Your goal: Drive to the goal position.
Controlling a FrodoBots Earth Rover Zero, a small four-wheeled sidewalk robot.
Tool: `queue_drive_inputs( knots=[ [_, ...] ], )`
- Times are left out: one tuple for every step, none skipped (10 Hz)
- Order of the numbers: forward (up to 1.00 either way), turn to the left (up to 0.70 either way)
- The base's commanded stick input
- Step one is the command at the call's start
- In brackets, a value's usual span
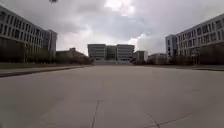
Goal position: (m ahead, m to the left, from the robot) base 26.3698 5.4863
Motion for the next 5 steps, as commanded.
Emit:
queue_drive_inputs(
  knots=[
    [0.70,0.00],
    [0.70,0.00],
    [0.70,0.00],
    [0.70,0.00],
    [0.70,0.00]
  ],
)
